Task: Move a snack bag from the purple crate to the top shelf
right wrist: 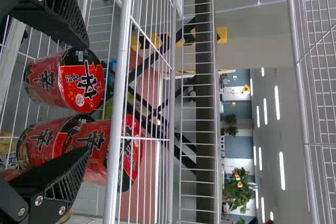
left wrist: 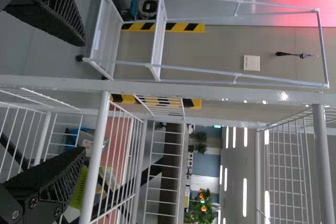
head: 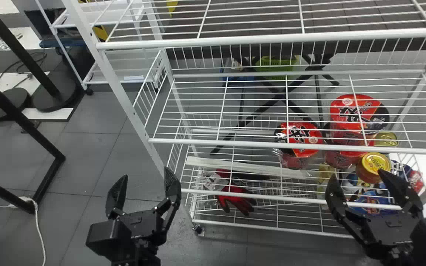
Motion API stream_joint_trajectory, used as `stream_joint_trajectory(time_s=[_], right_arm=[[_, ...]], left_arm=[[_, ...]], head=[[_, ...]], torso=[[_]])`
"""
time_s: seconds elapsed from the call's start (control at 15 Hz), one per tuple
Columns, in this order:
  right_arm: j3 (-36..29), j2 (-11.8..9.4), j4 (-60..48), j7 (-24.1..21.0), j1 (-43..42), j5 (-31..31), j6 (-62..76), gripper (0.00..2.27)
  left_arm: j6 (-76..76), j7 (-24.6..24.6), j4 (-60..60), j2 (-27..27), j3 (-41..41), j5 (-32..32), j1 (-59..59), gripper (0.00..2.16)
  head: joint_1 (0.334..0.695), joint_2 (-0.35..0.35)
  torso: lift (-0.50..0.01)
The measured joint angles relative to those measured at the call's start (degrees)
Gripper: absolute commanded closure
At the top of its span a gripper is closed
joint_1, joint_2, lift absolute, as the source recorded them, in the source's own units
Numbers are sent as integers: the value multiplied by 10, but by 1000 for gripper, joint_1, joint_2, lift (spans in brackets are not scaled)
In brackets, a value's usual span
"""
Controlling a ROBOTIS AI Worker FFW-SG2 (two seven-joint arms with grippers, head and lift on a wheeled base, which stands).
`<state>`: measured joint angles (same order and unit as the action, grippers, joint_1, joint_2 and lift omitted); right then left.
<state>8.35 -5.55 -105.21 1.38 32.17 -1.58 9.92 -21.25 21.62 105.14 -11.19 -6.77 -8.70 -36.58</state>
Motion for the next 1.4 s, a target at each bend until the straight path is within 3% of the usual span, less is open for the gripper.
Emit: stream_joint_trajectory(time_s=[1.4], right_arm=[[4, -3, -6, 1, 9, 2, 42, 130]], left_arm=[[-2, 4, 8, -3, -3, 3, -9, 107]], head=[[695, 191]], torso=[[-436]])
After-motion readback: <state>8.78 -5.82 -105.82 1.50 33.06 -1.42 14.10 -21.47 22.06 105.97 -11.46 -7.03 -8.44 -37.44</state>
